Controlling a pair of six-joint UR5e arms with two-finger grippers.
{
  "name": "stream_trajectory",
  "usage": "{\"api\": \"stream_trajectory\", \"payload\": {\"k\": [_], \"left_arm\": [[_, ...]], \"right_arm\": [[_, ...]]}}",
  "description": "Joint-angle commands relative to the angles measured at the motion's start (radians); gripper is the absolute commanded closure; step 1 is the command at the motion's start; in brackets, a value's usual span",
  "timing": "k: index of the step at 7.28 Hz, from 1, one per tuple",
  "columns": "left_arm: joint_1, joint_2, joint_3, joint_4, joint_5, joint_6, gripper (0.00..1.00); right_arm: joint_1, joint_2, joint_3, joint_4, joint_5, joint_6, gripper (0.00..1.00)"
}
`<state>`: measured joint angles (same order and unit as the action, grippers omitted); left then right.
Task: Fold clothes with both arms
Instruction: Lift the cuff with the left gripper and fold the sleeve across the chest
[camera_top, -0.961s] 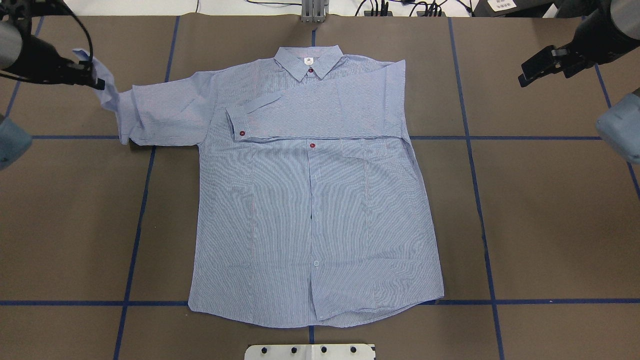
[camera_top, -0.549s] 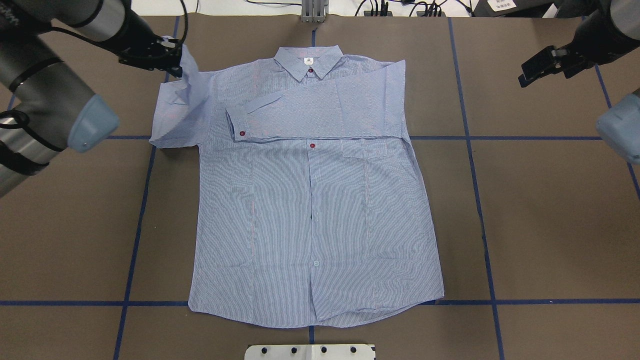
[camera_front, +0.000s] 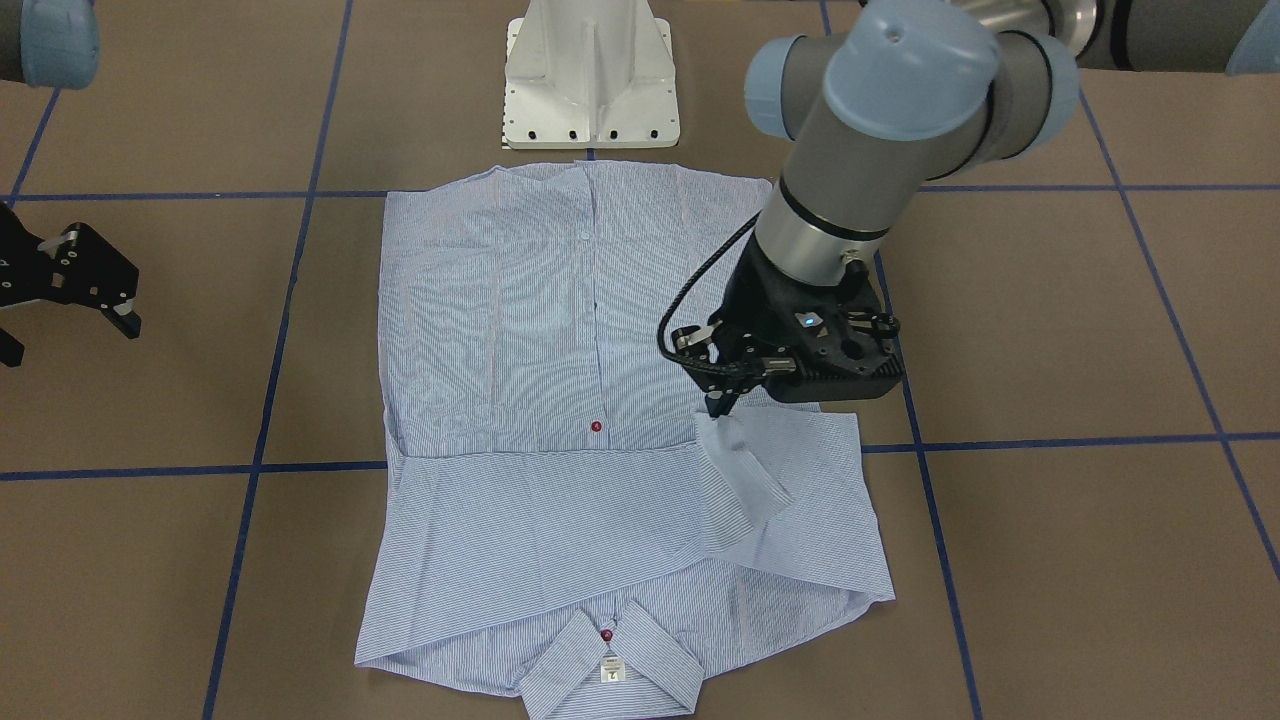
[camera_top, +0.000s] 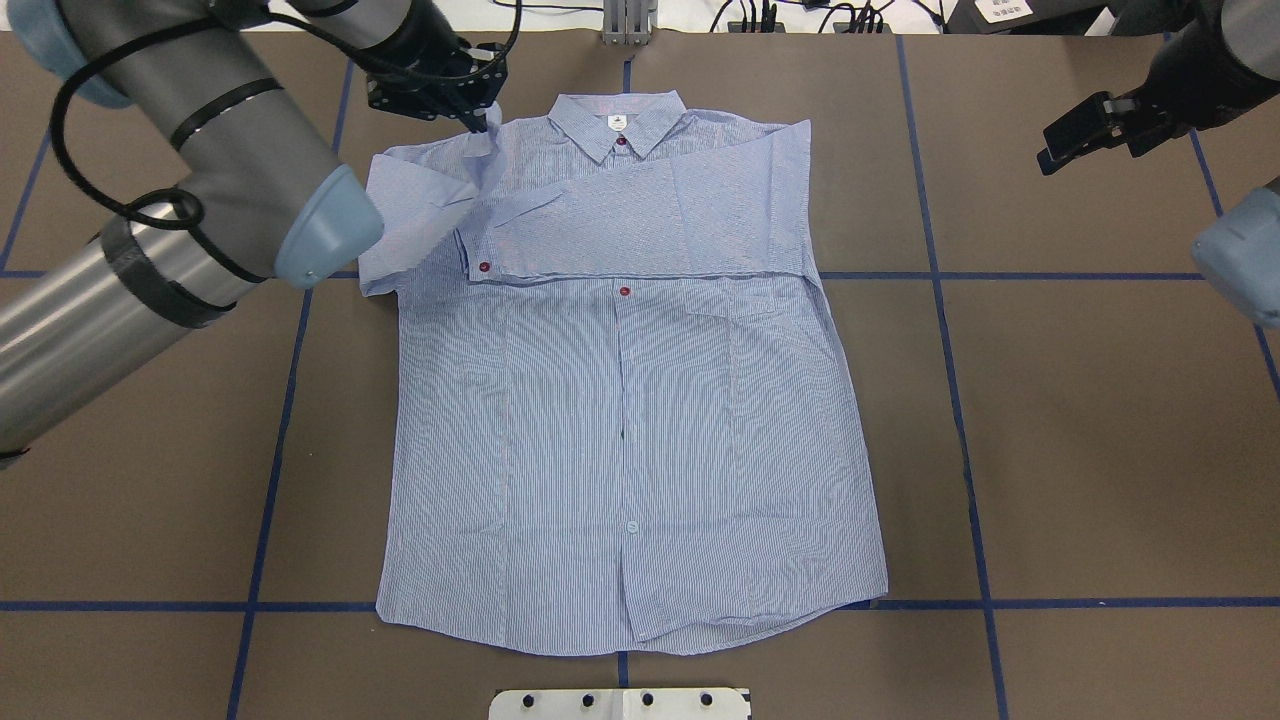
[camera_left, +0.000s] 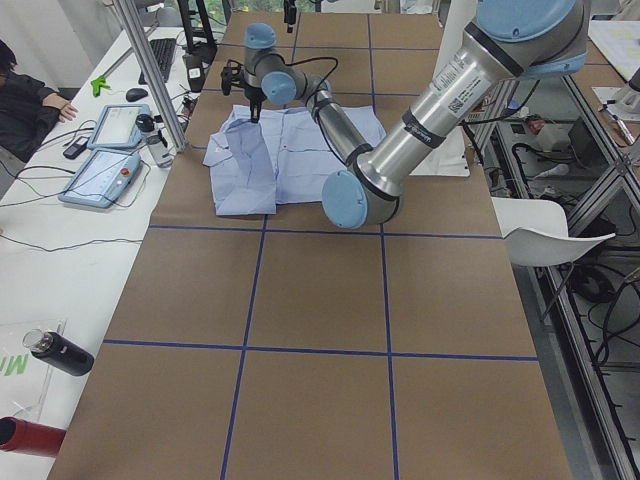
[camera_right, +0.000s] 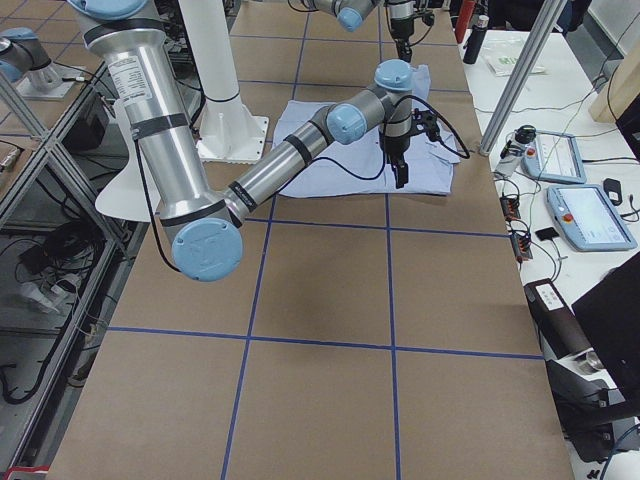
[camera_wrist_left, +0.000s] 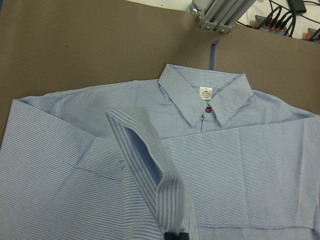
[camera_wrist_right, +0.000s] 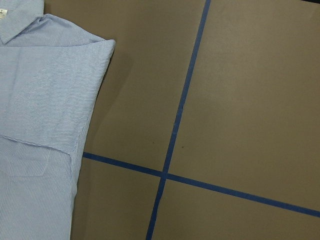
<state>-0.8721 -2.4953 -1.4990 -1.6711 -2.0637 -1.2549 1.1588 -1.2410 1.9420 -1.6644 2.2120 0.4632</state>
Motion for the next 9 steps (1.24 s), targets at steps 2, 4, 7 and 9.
{"api": "stream_trajectory", "payload": {"k": [2,4,7,9], "left_arm": [[0.134,-0.12,0.159,-0.009,0.161,-0.165,1.0],[0.203,-0.2,0.287,-0.036,0.212,-0.204,1.0],[0.268,-0.249,0.43,-0.214,0.269,-0.271,1.0],[0.31,-0.251,0.442,-0.316,0.269,-0.279,0.01]], "right_arm": [[-0.001,0.0,-0.002,0.0,0.0,0.0,0.01],[-0.001,-0.002,-0.002,0.0,0.0,0.002,0.01],[-0.001,-0.002,-0.005,0.0,0.0,0.002,0.01],[-0.002,0.0,-0.005,0.002,0.0,0.009,0.01]]}}
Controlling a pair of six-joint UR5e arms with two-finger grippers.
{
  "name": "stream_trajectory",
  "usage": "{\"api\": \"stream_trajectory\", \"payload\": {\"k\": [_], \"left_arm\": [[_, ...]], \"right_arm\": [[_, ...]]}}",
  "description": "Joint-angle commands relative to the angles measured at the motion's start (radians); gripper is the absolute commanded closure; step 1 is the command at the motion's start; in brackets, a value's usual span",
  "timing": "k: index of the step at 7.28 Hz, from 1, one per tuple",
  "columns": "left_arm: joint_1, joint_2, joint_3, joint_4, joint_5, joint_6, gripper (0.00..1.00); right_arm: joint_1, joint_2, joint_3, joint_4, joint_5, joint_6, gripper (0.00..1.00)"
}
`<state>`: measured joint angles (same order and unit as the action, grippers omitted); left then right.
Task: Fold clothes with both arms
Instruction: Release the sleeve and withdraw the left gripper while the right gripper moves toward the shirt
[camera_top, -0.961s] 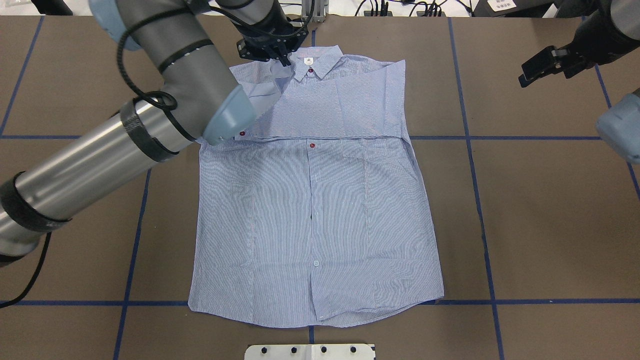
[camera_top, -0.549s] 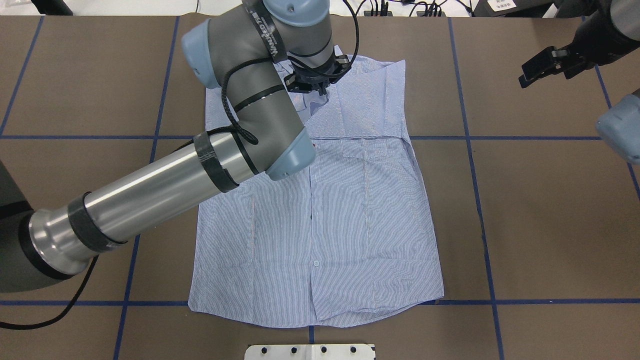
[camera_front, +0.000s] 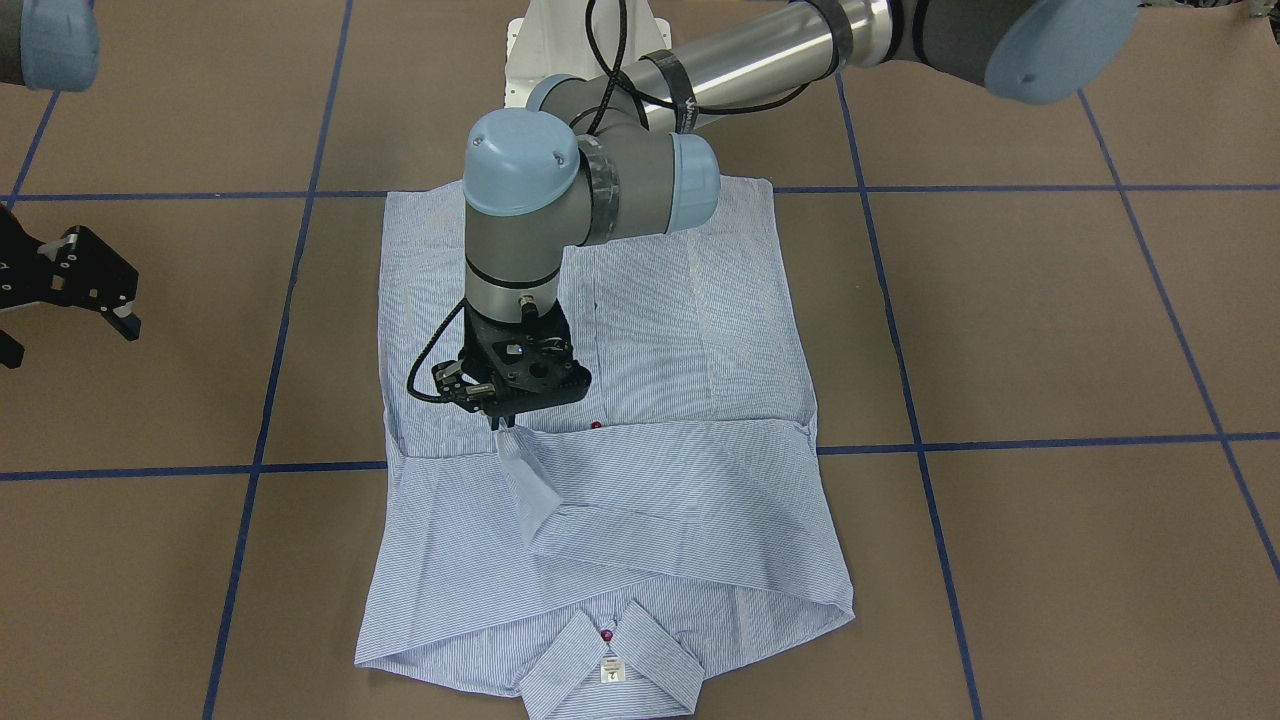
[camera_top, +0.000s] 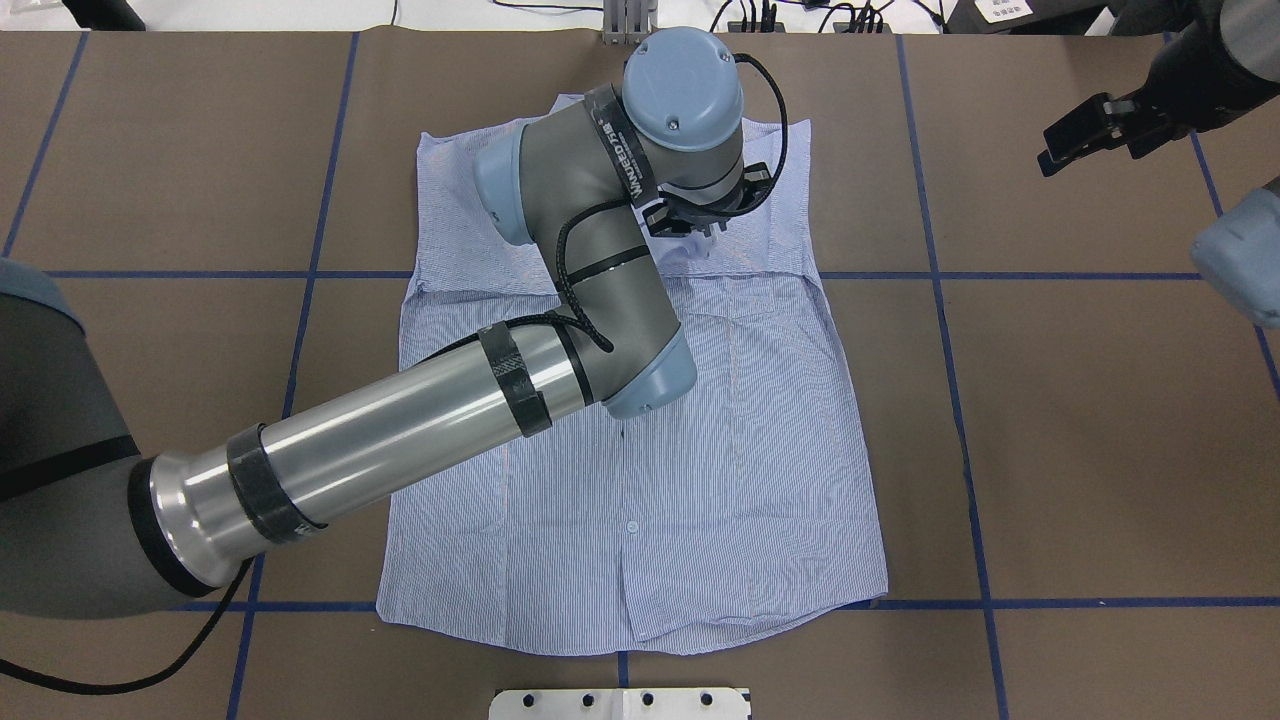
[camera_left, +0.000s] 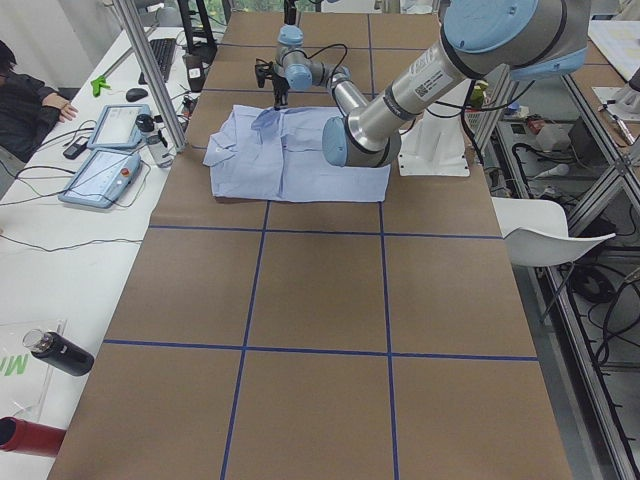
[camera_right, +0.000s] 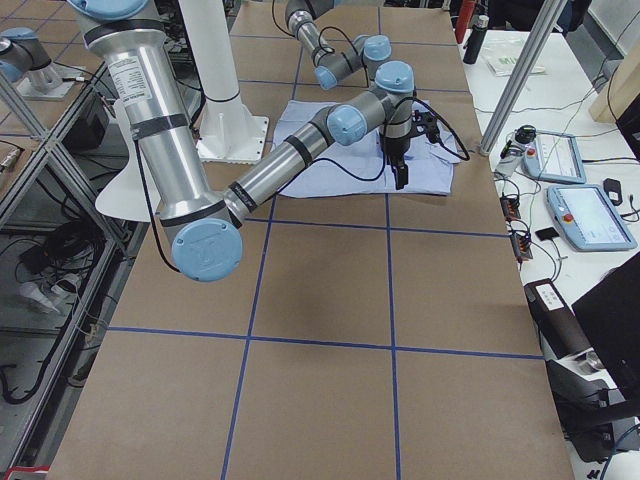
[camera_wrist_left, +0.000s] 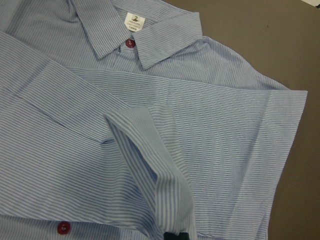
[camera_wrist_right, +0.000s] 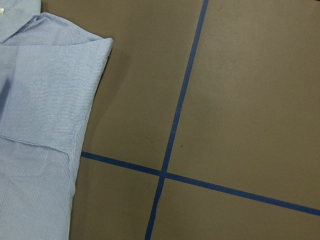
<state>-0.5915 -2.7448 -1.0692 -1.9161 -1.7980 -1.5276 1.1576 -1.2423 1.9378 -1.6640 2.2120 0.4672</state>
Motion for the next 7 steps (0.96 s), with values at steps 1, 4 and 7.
{"api": "stream_trajectory", "payload": {"k": [1,4,7], "left_arm": [[0.036,-0.006,0.009,-0.101,0.002,0.007,0.0],[0.036,-0.003,-0.009,-0.086,-0.113,0.116,0.0],[0.032,0.262,-0.344,0.068,-0.116,0.281,0.0]], "right_arm": [[-0.004,0.001,-0.002,0.001,0.0,0.007,0.01],[-0.099,0.015,0.004,0.038,-0.018,0.19,0.01],[-0.312,0.009,0.042,0.138,-0.203,0.52,0.01]]}}
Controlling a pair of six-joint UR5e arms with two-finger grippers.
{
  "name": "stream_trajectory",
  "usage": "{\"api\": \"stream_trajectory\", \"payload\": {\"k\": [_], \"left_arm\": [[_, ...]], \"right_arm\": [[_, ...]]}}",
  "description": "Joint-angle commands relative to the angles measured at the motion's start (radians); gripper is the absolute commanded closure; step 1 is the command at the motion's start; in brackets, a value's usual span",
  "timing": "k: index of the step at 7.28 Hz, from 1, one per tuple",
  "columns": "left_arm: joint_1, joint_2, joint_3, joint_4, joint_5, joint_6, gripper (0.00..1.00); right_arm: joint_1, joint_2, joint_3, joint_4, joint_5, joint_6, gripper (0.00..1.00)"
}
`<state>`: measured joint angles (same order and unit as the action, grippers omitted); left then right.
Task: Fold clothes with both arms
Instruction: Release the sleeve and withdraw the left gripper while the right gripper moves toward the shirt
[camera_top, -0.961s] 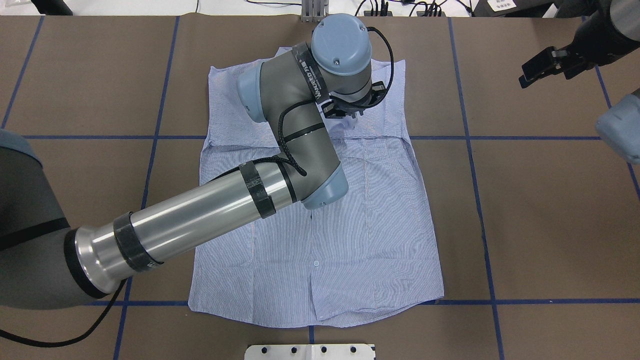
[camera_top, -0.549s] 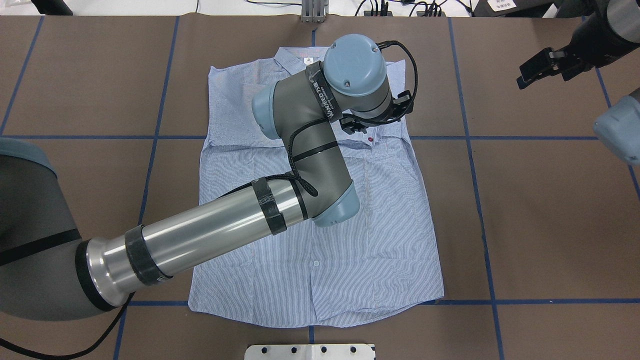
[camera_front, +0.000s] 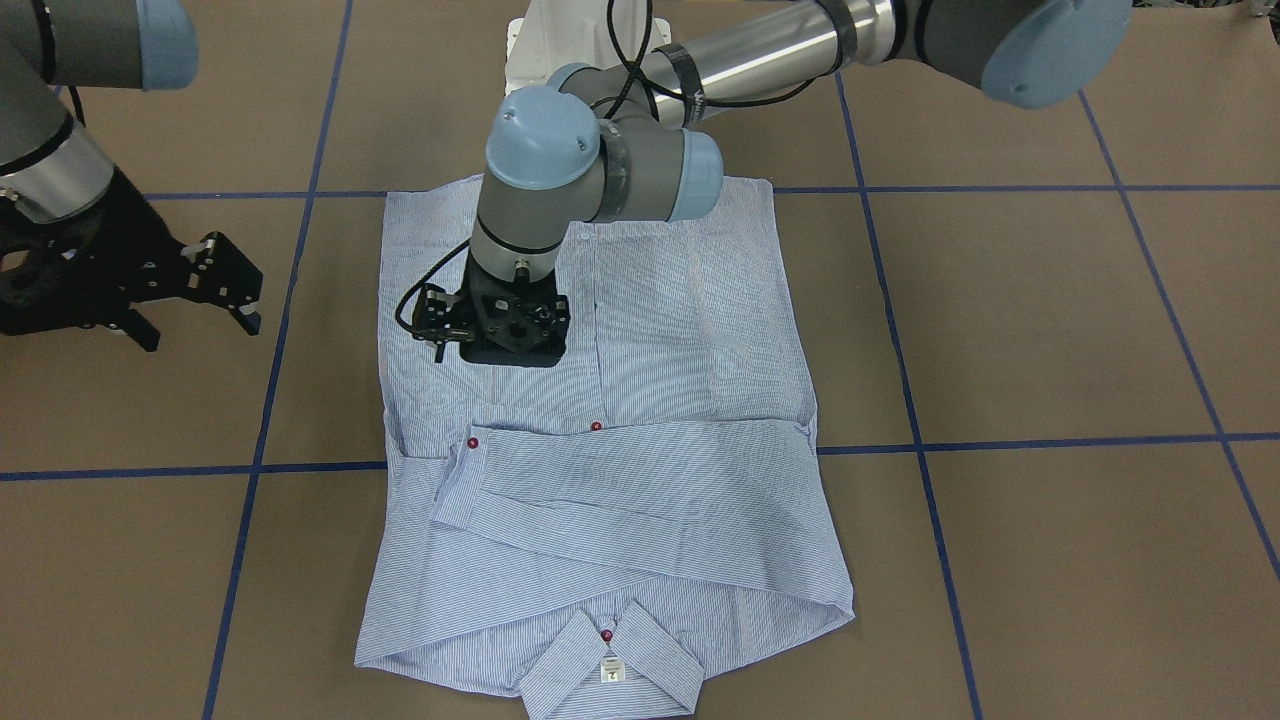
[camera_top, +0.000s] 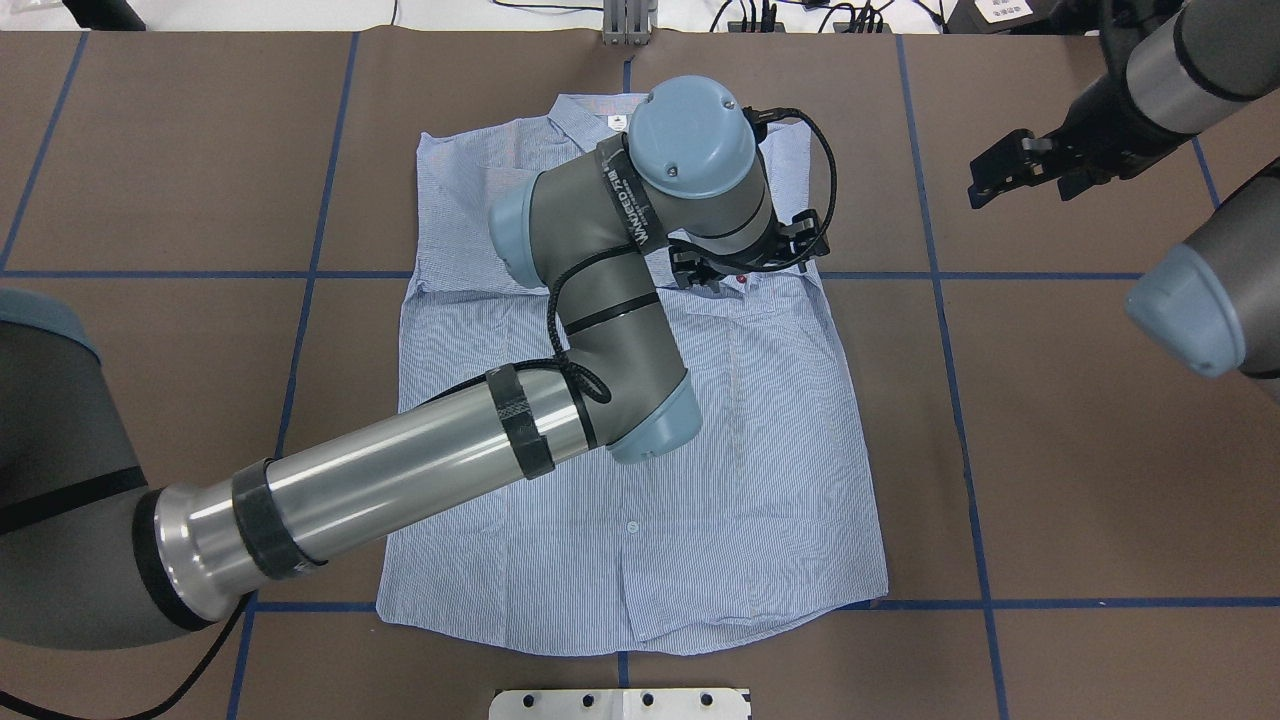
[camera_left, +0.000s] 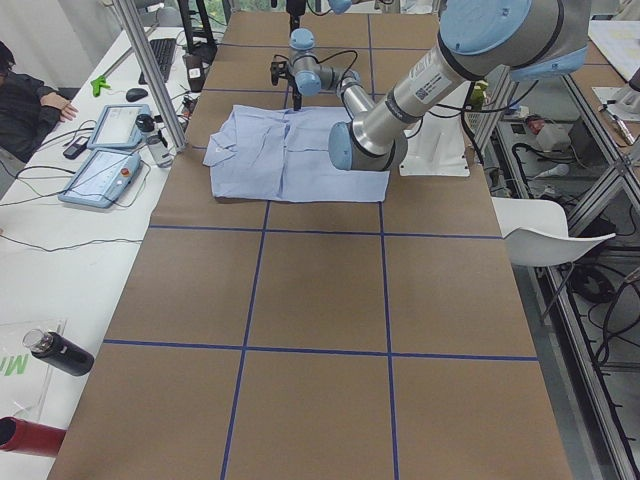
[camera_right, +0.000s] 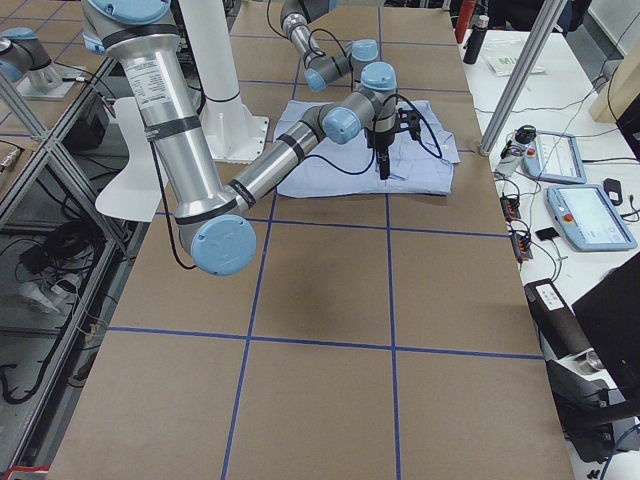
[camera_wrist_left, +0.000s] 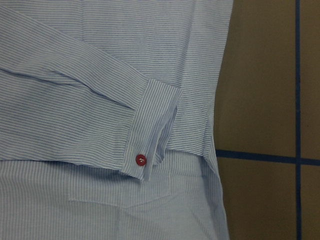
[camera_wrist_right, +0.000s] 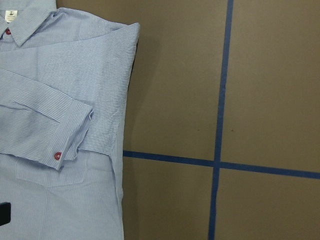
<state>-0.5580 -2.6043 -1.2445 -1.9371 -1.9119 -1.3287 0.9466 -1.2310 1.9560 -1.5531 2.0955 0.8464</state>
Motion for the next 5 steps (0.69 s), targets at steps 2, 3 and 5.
{"api": "stream_trajectory", "payload": {"k": [2,3,5], "left_arm": [[-0.011,0.385,-0.483,0.125,-0.001,0.167,0.0],[-0.016,0.521,-0.624,0.122,0.001,0.216,0.0],[-0.016,0.767,-0.823,0.078,0.002,0.24,0.0]], "right_arm": [[-0.263,-0.036,0.101,0.027,-0.196,0.329,0.01],[-0.36,-0.088,0.162,0.027,-0.292,0.4,0.01],[-0.525,-0.172,0.236,0.039,-0.42,0.543,0.01]]}}
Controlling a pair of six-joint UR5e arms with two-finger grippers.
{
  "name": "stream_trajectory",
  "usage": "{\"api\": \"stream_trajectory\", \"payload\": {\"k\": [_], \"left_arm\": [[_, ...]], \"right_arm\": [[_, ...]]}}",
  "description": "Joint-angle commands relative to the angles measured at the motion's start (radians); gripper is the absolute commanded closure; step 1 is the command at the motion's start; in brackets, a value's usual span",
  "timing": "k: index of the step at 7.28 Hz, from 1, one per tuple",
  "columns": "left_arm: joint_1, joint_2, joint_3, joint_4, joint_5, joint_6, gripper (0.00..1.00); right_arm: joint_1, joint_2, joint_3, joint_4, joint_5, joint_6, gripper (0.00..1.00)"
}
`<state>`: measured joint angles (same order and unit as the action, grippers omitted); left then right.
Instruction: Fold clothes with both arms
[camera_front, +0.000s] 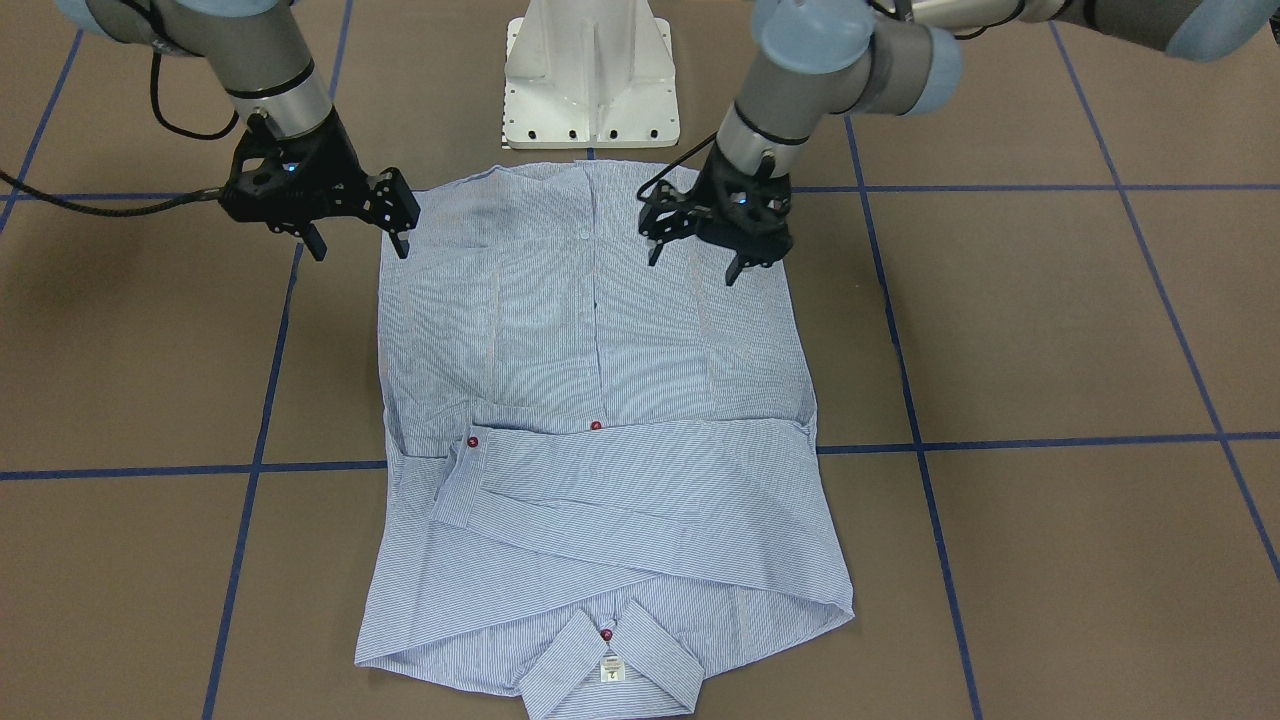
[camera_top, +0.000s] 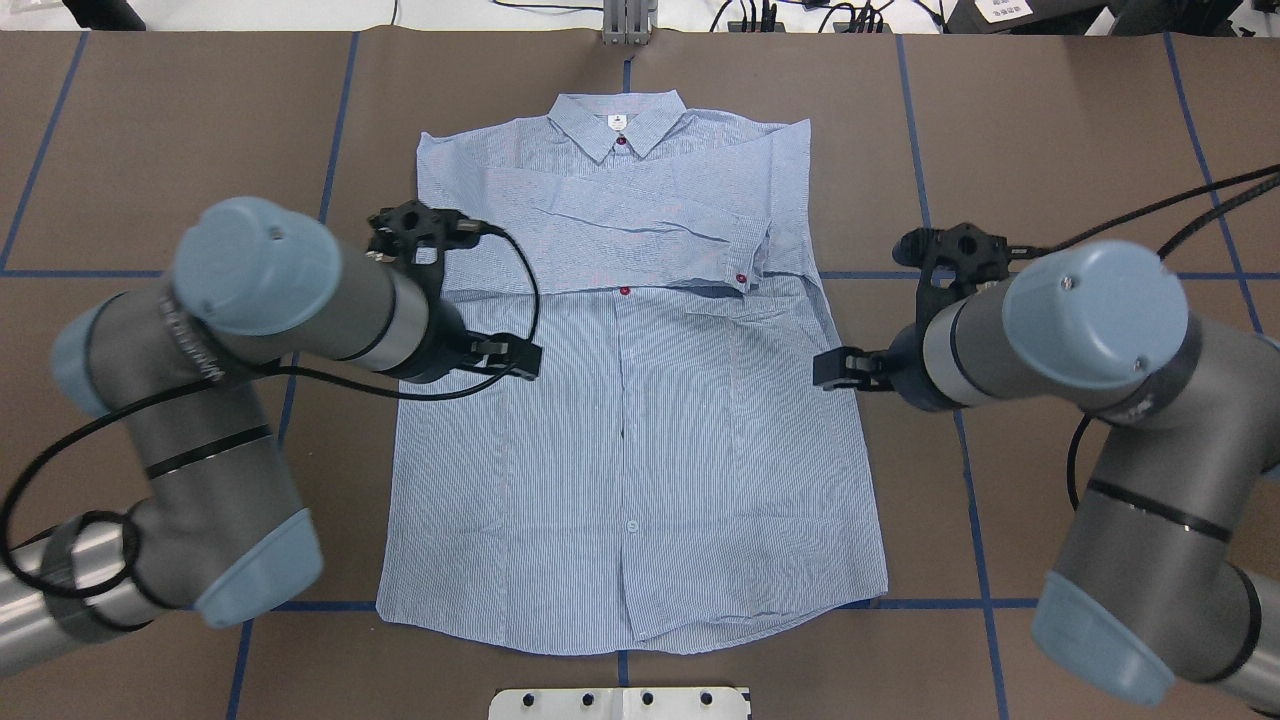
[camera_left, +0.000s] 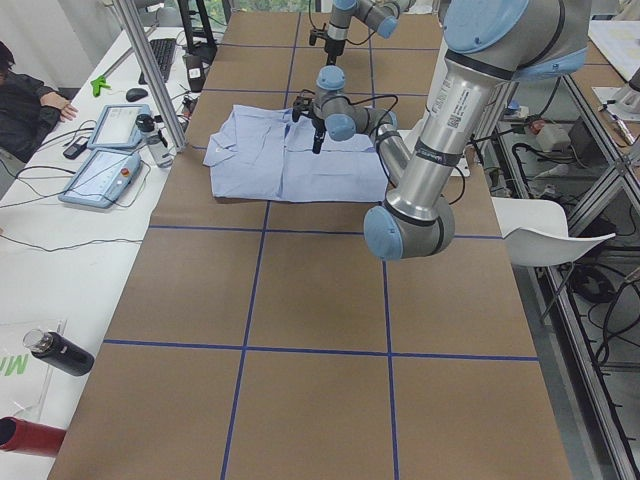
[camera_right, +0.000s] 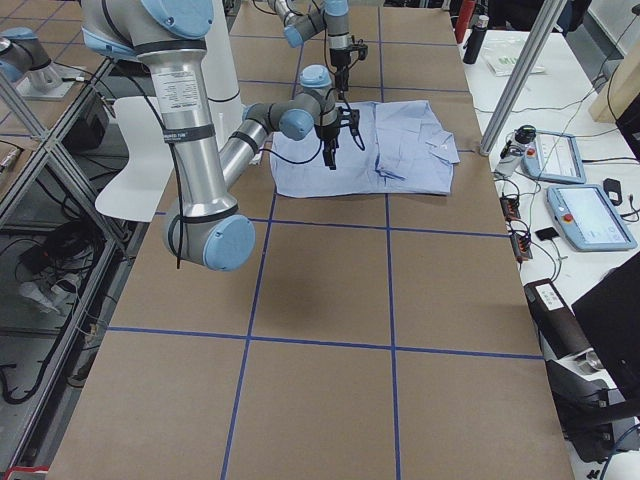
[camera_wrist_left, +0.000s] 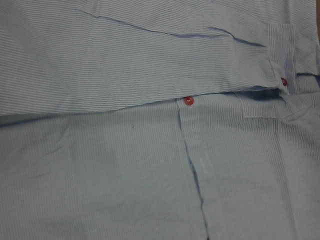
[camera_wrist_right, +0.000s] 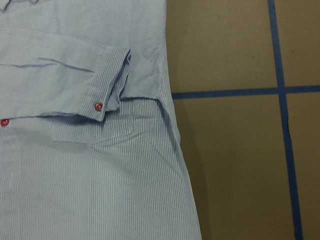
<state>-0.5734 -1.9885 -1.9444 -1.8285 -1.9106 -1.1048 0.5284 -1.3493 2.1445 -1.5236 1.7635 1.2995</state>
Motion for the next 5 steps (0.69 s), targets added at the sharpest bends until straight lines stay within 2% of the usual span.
{"api": "stream_trajectory", "payload": {"k": [1,2,3,5], "left_arm": [[0.006,0.263,-0.155,-0.125,0.017,-0.003,0.0],[0.053,0.358,-0.154,-0.25,0.094,-0.079,0.0],[0.113,0.413,-0.153,-0.305,0.151,-0.13,0.0],[0.242,0.425,-0.136,-0.305,0.246,-0.248,0.0]], "right_arm": [[-0.178,-0.114,0.063,0.076,-0.145,0.145,0.01],[-0.217,-0.17,0.07,0.15,-0.174,0.173,0.01],[-0.225,-0.192,0.089,0.157,-0.179,0.175,0.01],[-0.225,-0.192,0.09,0.157,-0.179,0.175,0.01]]}}
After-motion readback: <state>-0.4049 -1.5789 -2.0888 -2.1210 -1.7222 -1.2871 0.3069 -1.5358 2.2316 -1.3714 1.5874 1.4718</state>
